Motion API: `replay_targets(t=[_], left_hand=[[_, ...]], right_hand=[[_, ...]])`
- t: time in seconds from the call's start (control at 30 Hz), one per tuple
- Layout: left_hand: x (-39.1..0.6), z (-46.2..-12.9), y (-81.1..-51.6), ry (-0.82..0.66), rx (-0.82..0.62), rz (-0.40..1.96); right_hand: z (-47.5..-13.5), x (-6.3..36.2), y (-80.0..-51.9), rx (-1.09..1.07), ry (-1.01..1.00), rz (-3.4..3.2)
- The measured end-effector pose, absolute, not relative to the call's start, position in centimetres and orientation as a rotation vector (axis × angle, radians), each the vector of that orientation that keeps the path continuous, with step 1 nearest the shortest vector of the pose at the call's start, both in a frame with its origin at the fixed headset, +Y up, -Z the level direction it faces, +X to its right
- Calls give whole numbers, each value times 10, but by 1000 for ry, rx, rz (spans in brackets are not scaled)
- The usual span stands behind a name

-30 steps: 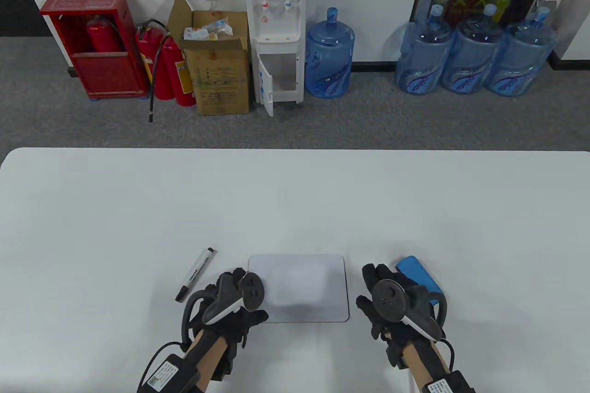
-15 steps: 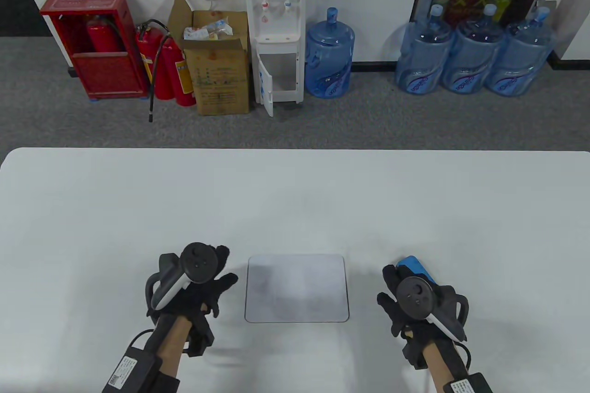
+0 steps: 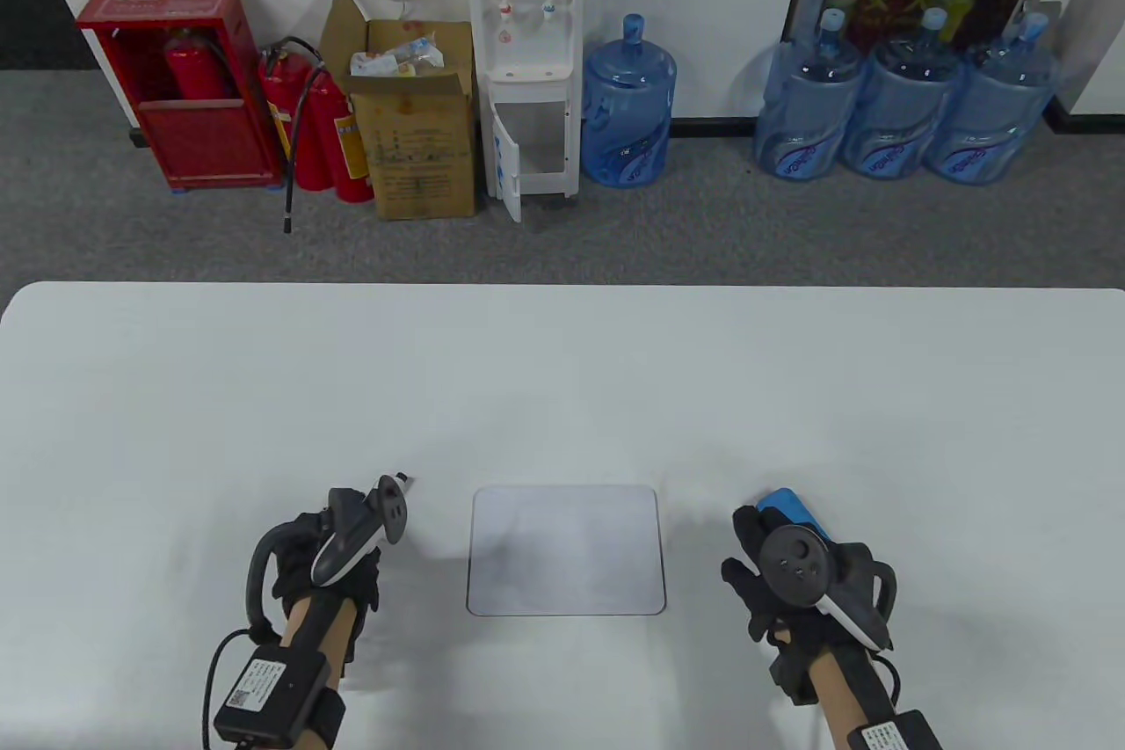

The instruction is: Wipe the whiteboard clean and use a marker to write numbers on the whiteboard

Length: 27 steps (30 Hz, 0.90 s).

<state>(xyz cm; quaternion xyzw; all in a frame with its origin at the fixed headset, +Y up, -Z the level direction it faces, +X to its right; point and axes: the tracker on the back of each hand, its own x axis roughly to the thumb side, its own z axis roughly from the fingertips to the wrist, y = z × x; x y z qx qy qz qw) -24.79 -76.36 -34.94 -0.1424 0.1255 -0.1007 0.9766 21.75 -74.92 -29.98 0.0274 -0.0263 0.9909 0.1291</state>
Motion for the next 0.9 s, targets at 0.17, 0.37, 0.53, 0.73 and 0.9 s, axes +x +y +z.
replay_targets(t=[0.17, 0.37, 0.53, 0.73, 0.9], left_hand=[[-247, -349, -766, 261, -254, -181], [-239, -345, -758, 221, -215, -63], [-195, -331, -725, 23, -68, 255], [-133, -315, -713, -197, -66, 709], [-89, -298, -727, -412, -86, 731]], right_hand=[[-300, 217, -749, 73, -76, 2877], [-299, 212, -748, 120, -102, 2850], [-301, 204, -748, 149, -112, 2667], [-306, 190, -750, 147, -75, 2309], [-303, 170, -755, 180, 70, 1921]])
